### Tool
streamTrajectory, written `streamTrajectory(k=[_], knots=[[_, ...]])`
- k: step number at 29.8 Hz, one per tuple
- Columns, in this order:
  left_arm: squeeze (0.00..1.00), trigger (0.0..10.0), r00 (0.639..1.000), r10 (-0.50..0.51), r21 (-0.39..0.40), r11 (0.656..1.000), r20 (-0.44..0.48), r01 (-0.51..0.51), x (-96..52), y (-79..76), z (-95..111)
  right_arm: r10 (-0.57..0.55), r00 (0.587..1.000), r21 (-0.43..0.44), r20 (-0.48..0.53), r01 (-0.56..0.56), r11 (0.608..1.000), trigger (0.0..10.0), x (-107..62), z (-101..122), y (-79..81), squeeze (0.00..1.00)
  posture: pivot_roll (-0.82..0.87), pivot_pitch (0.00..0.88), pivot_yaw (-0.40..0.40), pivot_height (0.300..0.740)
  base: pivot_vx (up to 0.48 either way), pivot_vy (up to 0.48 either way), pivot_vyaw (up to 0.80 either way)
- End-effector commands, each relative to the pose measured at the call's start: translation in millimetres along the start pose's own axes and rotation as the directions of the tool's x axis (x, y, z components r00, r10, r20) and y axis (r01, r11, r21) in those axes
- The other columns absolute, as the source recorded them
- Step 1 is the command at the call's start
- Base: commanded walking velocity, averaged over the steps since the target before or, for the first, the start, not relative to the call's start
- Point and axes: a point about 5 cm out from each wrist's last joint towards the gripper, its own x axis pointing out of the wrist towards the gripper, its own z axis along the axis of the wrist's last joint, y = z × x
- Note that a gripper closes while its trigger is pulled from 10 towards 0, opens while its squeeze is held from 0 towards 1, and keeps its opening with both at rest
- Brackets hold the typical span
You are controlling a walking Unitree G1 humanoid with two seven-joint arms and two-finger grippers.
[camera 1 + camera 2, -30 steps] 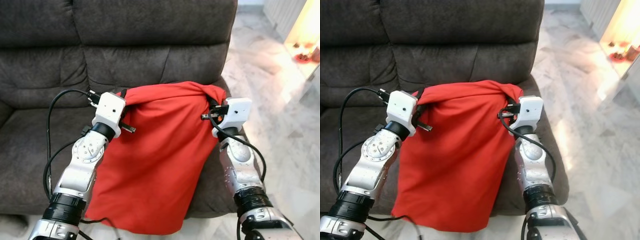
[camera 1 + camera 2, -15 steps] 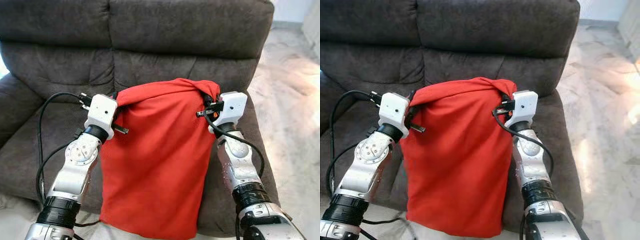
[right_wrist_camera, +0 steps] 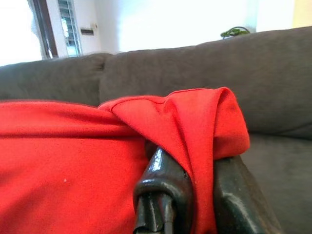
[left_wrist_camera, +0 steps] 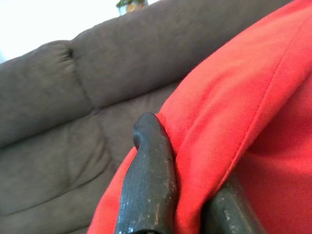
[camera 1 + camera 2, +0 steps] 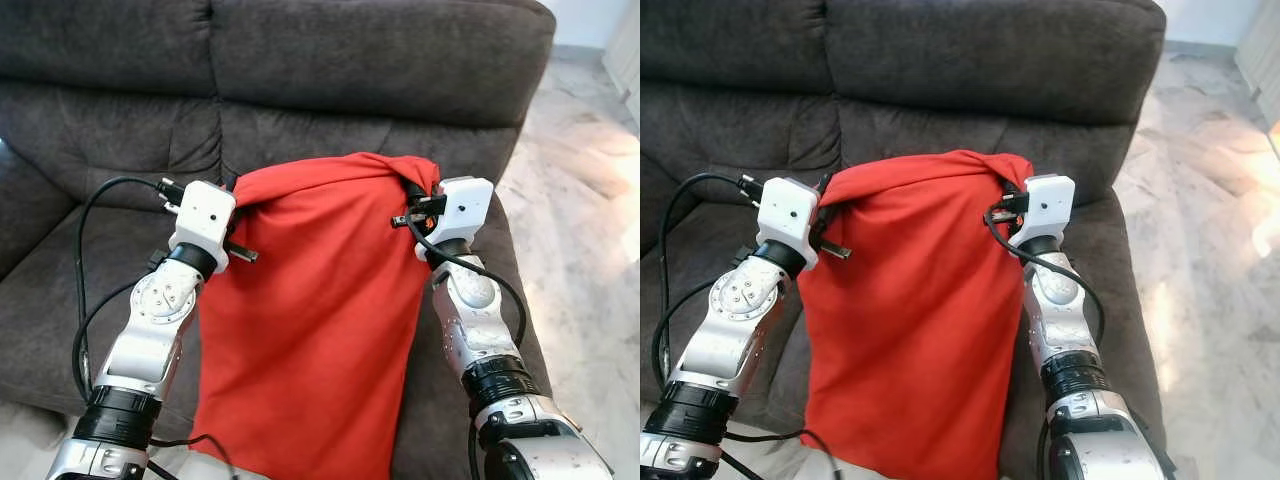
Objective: Move the pillow to the sofa from floor
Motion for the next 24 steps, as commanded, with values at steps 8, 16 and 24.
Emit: streamTrajectory(k=[8, 16, 24], knots=[[0.00, 10.0, 0.989, 0.146, 0.019, 0.989, -0.025, -0.145, -5.6, 34.4, -3.2, -0.263, 0.957, 0.054, 0.124, 0.258, 0.965, 10.0, -0.5, 27.9, -53.2, 0.00, 0.12, 0.143, 0.045, 0.740, 0.340, 0.000, 0.00], [0.00, 10.0, 0.983, 0.004, 0.007, 1.000, -0.183, -0.003, -19.5, 12.3, -36.2, -0.341, 0.939, 0.023, -0.051, 0.342, 0.939, 10.0, -25.4, -15.6, -59.0, 0.00, 0.12, 0.160, 0.048, 0.740, 0.031, 0.000, 0.00], [0.00, 10.0, 0.973, -0.004, -0.013, 1.000, -0.231, 0.001, -30.3, 2.3, -49.7, -0.314, 0.923, -0.010, -0.224, 0.320, 0.947, 10.0, -47.8, -53.7, -54.8, 0.00, 0.13, 0.167, 0.049, 0.740, 0.000, 0.000, 0.00]])
